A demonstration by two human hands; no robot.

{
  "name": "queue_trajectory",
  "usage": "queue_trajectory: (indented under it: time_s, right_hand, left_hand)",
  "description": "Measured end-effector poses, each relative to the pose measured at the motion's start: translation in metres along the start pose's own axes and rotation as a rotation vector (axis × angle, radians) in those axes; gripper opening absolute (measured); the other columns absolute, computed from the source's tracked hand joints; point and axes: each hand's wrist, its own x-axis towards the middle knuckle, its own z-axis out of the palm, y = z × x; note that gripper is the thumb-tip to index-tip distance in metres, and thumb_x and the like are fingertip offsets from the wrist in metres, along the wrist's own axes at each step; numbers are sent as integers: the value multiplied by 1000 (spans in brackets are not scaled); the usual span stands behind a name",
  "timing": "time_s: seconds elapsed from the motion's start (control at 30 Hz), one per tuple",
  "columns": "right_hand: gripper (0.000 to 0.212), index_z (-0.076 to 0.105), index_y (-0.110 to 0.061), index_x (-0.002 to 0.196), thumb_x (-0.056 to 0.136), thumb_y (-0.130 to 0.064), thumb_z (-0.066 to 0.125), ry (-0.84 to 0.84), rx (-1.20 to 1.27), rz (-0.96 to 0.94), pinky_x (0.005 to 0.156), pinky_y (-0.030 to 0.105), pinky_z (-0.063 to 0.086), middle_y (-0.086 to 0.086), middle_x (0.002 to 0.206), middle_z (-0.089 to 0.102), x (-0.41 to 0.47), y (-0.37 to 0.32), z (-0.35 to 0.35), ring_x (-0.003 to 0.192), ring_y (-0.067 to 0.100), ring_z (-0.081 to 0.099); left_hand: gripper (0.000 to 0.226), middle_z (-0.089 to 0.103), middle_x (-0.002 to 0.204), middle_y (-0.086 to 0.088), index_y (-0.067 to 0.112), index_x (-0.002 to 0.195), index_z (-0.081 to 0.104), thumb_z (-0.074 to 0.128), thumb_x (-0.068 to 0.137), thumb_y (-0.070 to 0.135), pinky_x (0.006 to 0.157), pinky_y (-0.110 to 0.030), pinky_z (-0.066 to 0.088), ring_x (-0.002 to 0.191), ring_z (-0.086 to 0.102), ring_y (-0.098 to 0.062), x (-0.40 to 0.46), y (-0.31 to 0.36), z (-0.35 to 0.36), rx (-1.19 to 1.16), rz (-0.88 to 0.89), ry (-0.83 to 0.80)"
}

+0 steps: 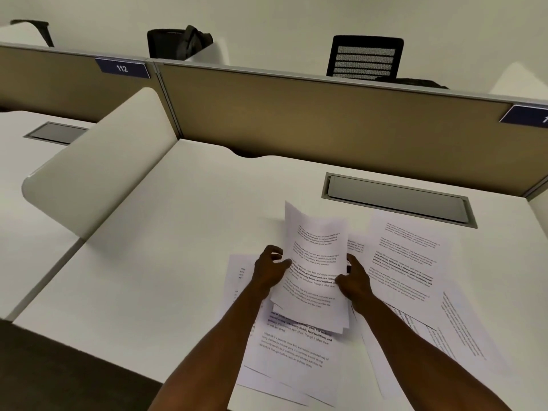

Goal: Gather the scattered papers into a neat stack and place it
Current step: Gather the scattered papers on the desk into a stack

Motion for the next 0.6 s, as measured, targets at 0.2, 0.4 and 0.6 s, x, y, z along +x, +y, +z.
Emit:
queue_trajectory:
  time_s: [0.2, 0.4, 0.6]
  right_hand:
    - [58, 51, -13, 136, 83, 9, 61, -10, 99, 0, 88, 32, 50, 13, 129, 61, 1, -6, -7, 102, 20, 59]
    - [39, 62, -19, 121, 85, -29, 73, -80, 280, 75, 83, 42, 58, 9, 120, 68, -18, -17, -42, 101, 25, 68]
    - [43, 59, -13, 131, 89, -23, 66, -441, 773, 423, 91, 55, 52, 22, 130, 62, -46, 4, -66, 116, 41, 60]
  left_hand:
    - [72, 55, 139, -8, 25, 152, 23, 60, 93, 6, 102, -44, 50, 121, 57, -27, -11, 15, 11, -50, 66, -184]
    - [60, 62, 136, -15, 21, 140, 53, 65, 87, -3, 99, -51, 52, 120, 63, -35, -20, 26, -1, -675, -2, -469]
    - [57, 65, 132, -16, 20, 138, 56, 56, 86, -6, 96, -51, 54, 116, 63, -37, -37, 0, 4, -617, -162, -491]
